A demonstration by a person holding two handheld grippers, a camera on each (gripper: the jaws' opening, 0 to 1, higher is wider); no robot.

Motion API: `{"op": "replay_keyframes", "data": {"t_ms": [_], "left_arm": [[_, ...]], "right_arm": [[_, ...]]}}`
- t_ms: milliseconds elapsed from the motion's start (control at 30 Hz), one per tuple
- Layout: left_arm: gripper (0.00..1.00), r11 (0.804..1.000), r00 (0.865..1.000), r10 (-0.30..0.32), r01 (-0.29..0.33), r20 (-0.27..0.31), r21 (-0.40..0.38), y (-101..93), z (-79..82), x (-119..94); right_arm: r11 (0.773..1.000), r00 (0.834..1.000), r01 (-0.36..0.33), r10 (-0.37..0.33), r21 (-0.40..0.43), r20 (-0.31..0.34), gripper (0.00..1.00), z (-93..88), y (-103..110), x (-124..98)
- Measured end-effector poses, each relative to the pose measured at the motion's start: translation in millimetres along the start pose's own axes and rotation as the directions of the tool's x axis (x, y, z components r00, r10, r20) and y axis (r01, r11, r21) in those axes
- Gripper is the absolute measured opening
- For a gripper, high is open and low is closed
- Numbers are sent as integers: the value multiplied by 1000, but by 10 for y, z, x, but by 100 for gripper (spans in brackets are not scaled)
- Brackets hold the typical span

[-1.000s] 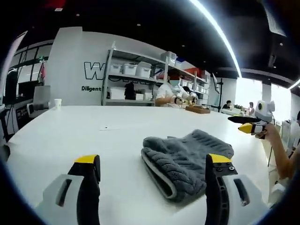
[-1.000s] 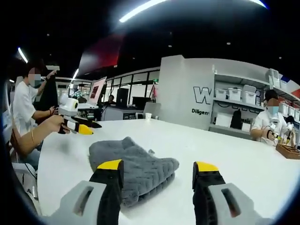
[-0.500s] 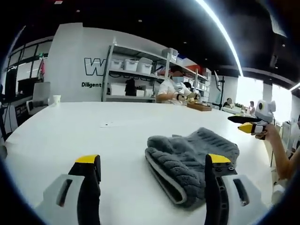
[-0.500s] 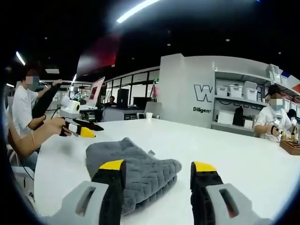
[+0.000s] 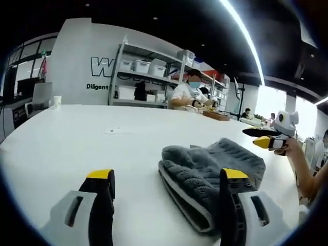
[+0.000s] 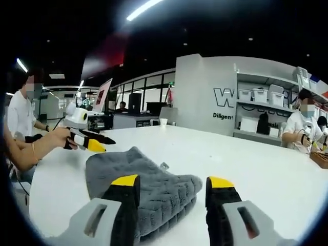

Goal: Open the folded towel by lifting each exposed corner and separating the folded layers until the towel lies flat within the target outline without major curled edges

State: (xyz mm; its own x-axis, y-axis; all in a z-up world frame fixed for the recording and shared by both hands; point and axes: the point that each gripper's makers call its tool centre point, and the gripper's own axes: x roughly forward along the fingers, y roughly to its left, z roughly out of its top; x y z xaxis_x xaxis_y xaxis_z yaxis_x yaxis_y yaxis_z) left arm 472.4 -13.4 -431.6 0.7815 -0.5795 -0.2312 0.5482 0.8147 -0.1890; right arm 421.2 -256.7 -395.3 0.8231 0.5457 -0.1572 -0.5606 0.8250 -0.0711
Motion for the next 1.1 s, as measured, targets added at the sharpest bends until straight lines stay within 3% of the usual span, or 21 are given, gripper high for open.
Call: {"op": "replay_keyframes", "data": {"t_ms": [567,800,967,1100], "left_arm": [[66,998,999,-35,33,-25,-62,51,-77,297],[51,992,996,-80,76,-39,-106,-33,-169,407],[39,977,992,-123,116,-34,-177,-145,-223,413],[34,974,991,-133,126,-29,-186,-199,-226,397]], "right_arm": [[1000,998,17,-17,4,-67,44,-240,-104,249],[999,996,14,-11,36,-88,41,-350,-131,289],[996,997,-2,9,90,-72,37,-374,-119,308],[995,998,-11,17,99,-64,34,-365,-90,301]]}}
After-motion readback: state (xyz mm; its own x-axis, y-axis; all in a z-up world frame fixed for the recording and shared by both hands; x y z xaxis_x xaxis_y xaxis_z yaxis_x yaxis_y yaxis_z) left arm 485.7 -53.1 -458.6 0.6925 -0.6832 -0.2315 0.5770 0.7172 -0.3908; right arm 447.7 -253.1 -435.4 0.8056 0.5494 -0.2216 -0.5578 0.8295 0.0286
